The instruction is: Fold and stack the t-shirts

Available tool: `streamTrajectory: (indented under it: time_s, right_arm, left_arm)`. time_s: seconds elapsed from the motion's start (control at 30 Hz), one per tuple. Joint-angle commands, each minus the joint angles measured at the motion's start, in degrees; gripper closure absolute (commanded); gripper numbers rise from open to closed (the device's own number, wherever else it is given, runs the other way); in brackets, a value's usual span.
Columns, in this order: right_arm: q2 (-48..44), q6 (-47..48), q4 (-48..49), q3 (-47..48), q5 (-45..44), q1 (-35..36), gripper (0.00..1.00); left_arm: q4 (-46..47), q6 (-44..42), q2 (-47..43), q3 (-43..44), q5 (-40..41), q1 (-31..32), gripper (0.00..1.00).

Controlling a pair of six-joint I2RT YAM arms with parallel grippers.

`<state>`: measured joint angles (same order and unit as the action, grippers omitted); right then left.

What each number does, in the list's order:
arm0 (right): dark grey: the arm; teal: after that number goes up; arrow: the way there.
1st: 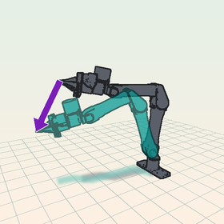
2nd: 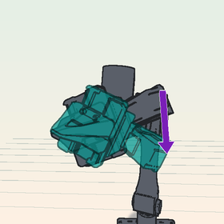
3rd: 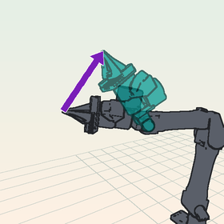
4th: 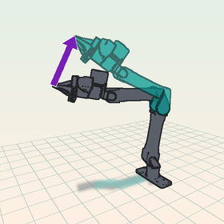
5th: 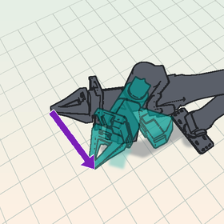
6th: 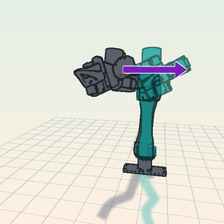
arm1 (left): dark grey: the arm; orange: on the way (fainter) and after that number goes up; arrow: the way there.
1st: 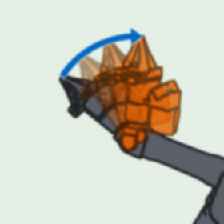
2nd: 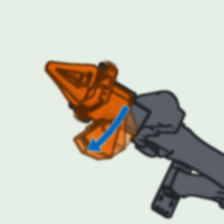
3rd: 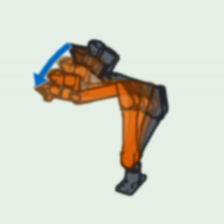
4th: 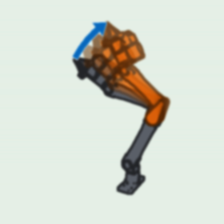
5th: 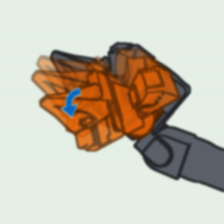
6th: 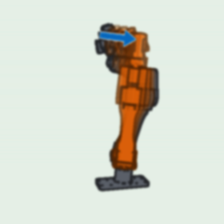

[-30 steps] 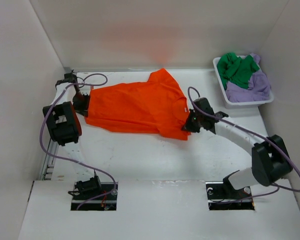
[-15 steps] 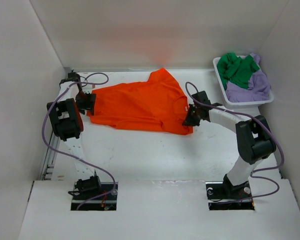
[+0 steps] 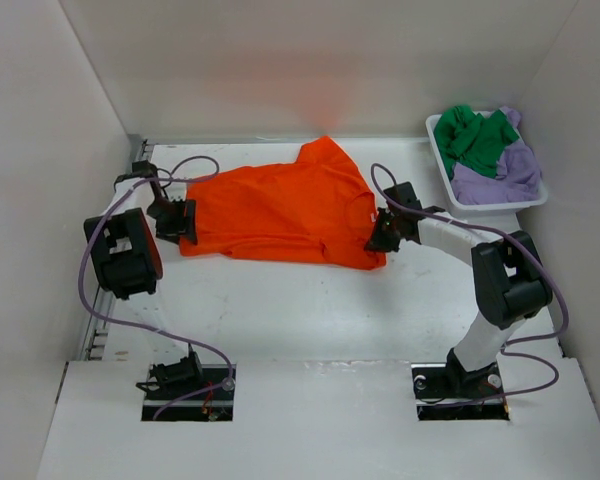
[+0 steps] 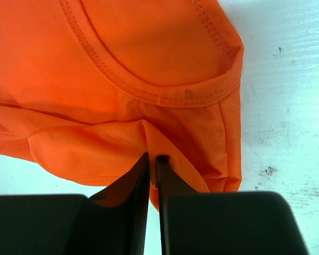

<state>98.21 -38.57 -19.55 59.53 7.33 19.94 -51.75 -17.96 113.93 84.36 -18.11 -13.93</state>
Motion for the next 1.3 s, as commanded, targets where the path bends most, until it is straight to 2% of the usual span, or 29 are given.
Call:
streamTrajectory:
  time_s: [0.0,0.1,0.2,0.33,0.43,0.57,0.8,0.93,1.07,1.1,1.17,1.27]
  right_arm:
    - [-2.5,0.3,2.1,-0.2,-0.2,-0.2,0.87]
    - [-2.3,0.3,2.2,-0.4,-0.2,0.0,0.87]
    - [-2.6,0.3,2.2,-0.9,-0.2,0.0,0.87]
    - [-3.3,0.0,2.7,-2.0,-0.4,0.0,0.87]
    - [-3.2,0.0,2.7,-2.4,-0.4,0.0,0.87]
    - [-3.2,0.0,2.8,-2.4,-0.4,0.0,0.87]
    - [-3.2,-0.5,2.9,-2.7,-0.6,0.2,0.87]
    - [-4.0,-0.9,3.1,-3.5,-0.9,0.2,0.87]
    - [-4.3,-0.7,3.1,-3.6,-0.9,0.2,0.87]
    - [-4.3,-0.6,3.1,-3.6,-0.9,0.2,0.87]
    - [-4.3,-0.5,3.1,-3.6,-0.9,0.2,0.87]
    - [-4.4,-0.5,3.1,-3.7,-0.9,0.2,0.87]
  left_arm:
    - [6.4,2.0,-7.5,0.4,-5.1,-2.4,0.51]
    - [9.4,2.9,-7.2,2.6,0.2,-2.3,0.49]
    - [7.5,1.4,-8.2,2.0,-1.2,-2.4,0.5]
    - [2.5,-7.2,-10.7,-3.2,-6.1,-3.3,0.49]
    - [-1.0,-11.8,-8.7,-6.2,-1.9,-3.2,0.51]
    - [2.3,-9.7,-5.8,-7.0,3.6,-3.4,0.52]
    - [7.3,-6.2,-3.6,-4.3,2.6,0.8,0.52]
    - [5.8,-6.4,-1.4,-4.4,3.4,2.8,0.64]
    - [4.4,-5.3,-0.6,-3.9,4.4,2.7,0.91]
    - [4.3,-4.7,-1.1,-3.6,4.5,2.5,0.95]
    - [3.4,-3.8,-2.7,-2.7,4.1,2.2,1.0]
    - [1.8,-3.2,-6.3,-1.0,3.3,2.4,1.0]
